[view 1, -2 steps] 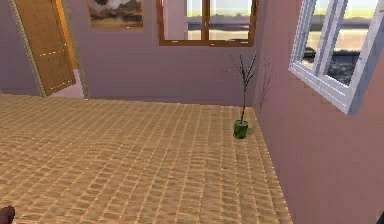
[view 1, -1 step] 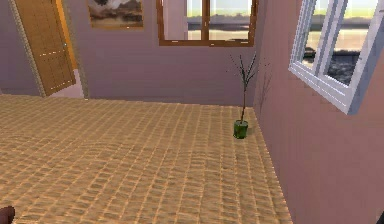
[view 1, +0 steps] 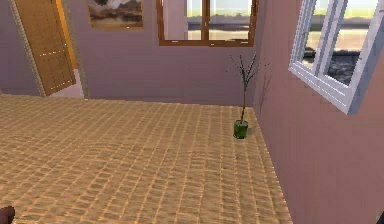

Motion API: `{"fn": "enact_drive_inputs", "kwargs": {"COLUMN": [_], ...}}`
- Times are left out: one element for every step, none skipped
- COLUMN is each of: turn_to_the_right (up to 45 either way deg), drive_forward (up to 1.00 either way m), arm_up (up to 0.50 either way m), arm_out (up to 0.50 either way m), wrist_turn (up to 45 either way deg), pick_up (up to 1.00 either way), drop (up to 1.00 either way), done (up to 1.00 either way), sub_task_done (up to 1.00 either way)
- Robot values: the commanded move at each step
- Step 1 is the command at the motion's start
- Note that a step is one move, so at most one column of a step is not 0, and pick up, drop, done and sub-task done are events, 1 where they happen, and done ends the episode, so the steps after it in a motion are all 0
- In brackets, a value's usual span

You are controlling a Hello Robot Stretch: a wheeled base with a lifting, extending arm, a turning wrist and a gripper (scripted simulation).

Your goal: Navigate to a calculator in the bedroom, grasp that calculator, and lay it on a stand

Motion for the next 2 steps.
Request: {"fn": "enact_drive_inputs", "kwargs": {"turn_to_the_right": [0.0,0.0], "drive_forward": [0.0,0.0], "arm_up": [0.0,0.0], "arm_out": [0.0,0.0], "wrist_turn": [45.0,45.0], "pick_up": [0.0,0.0], "drop": [0.0,0.0], "done": [0.0,0.0], "sub_task_done": [0.0,0.0]}}
